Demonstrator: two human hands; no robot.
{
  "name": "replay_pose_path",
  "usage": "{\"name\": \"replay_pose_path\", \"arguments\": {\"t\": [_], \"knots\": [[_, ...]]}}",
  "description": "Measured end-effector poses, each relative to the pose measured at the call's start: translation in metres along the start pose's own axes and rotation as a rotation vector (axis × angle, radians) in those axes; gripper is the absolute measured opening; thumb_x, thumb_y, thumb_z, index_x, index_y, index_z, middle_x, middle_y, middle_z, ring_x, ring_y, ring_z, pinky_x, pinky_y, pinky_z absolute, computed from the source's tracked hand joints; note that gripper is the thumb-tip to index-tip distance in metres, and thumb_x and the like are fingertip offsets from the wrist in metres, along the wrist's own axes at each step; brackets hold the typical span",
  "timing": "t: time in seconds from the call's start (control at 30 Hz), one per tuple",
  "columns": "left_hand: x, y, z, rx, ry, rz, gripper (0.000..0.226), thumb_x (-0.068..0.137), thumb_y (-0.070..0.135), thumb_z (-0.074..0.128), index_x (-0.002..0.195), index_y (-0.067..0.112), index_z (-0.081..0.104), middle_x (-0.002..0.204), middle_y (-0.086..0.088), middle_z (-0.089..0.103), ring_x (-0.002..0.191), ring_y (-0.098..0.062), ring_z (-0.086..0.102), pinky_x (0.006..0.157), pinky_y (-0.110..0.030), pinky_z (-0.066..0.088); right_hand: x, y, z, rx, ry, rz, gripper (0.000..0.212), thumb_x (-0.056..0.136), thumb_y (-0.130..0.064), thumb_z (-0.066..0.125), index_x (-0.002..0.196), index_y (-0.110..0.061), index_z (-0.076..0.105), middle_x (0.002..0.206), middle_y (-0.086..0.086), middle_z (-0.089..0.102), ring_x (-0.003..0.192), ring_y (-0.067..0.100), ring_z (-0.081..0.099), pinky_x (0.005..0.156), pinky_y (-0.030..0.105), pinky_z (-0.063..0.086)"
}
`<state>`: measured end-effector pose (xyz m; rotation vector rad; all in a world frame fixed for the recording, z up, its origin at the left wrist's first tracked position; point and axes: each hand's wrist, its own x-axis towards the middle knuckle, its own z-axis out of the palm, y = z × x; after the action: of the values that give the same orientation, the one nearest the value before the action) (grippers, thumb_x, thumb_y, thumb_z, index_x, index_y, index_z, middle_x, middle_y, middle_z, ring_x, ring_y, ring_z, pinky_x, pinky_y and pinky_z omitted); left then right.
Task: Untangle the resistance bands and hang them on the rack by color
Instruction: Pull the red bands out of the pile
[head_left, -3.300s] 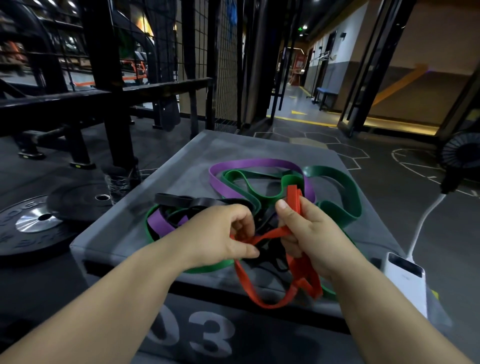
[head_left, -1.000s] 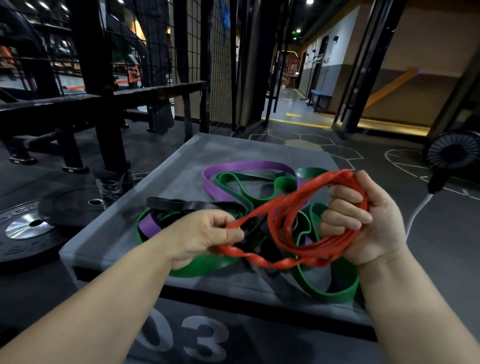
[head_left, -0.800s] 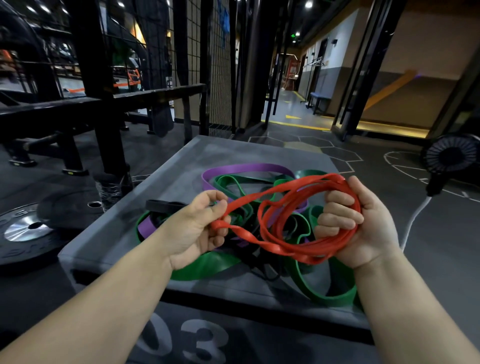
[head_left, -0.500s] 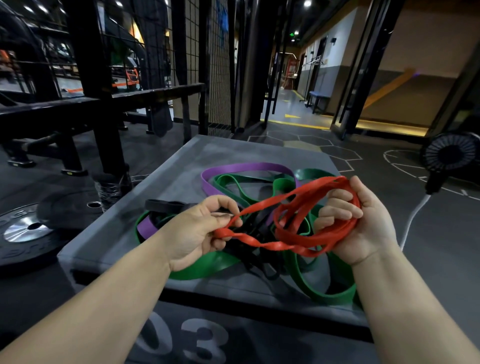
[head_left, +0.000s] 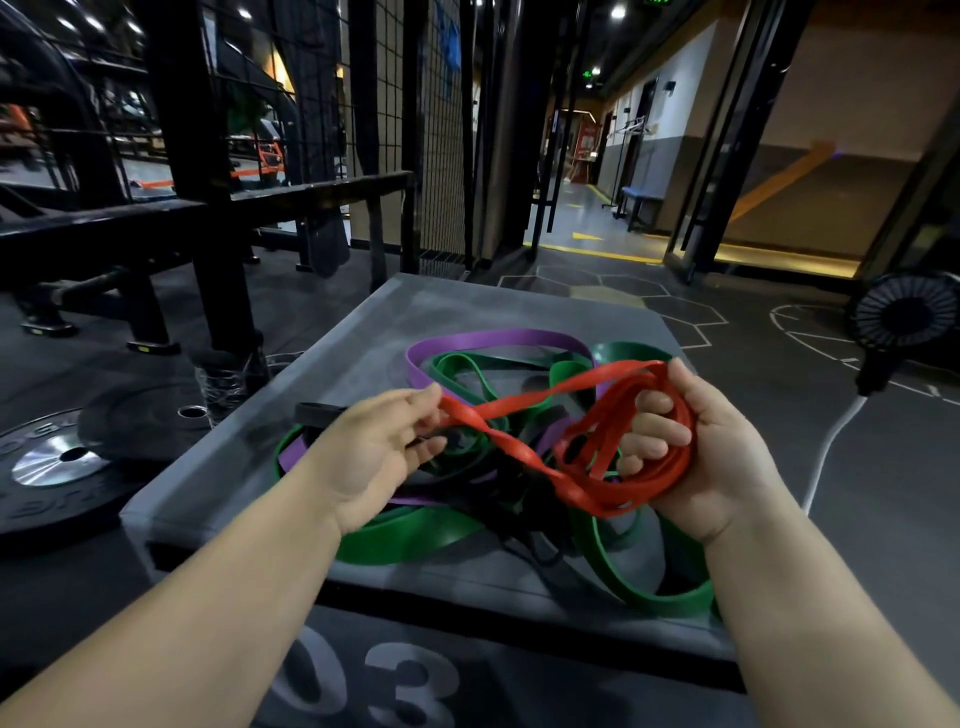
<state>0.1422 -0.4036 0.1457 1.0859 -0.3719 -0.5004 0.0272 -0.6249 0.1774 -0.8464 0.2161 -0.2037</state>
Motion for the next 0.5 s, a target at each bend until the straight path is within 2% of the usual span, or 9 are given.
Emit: {"name": "replay_pose_path", "arguments": {"t": [0.07, 0.2, 0.37, 0.5], "knots": [[0.0, 0.004, 0.002, -0.136, 0.043, -0.028, 0.022, 0.074, 0.027, 0.061, 0.054, 0.018, 0.061, 0.068, 0.002, 0.064, 0.071, -0.011, 0.063, 0.069, -0.025, 0.05, -0.002, 0.003, 0.005, -0.047, -0.029, 0.007, 0.037, 0.081, -0.049, 0.05, 0.059, -0.021, 0.041, 0.039, -0.009, 0.029, 0.037, 0.01, 0.035, 0.044, 0.023, 0.035], [-0.001, -0.001, 0.012, -0.187, 0.117, -0.027, 0.014, 0.071, 0.029, 0.063, 0.067, 0.016, 0.058, 0.063, 0.004, 0.063, 0.064, -0.01, 0.062, 0.068, -0.025, 0.048, -0.002, 0.009, 0.012, -0.143, -0.035, 0.006, 0.038, 0.08, -0.048, 0.051, 0.057, -0.021, 0.04, 0.04, -0.007, 0.029, 0.039, 0.013, 0.035, 0.048, 0.026, 0.034], [-0.005, -0.003, 0.015, -0.01, 0.011, 0.069, 0.017, 0.071, 0.017, 0.063, 0.085, 0.009, 0.058, 0.079, -0.001, 0.071, 0.077, -0.013, 0.069, 0.088, -0.032, 0.049, 0.002, 0.013, 0.011, -0.132, -0.003, -0.016, 0.039, 0.08, -0.046, 0.054, 0.057, -0.017, 0.042, 0.041, -0.004, 0.03, 0.04, 0.015, 0.036, 0.062, 0.031, 0.032], [-0.007, -0.004, 0.017, 0.2, 0.038, 0.12, 0.008, 0.084, 0.004, 0.064, 0.087, 0.012, 0.064, 0.079, 0.001, 0.068, 0.079, -0.013, 0.061, 0.083, -0.028, 0.048, -0.001, 0.017, 0.014, -0.224, -0.006, -0.009, 0.036, 0.078, -0.046, 0.055, 0.061, -0.017, 0.042, 0.043, -0.002, 0.031, 0.041, 0.016, 0.038, 0.058, 0.031, 0.038]]}}
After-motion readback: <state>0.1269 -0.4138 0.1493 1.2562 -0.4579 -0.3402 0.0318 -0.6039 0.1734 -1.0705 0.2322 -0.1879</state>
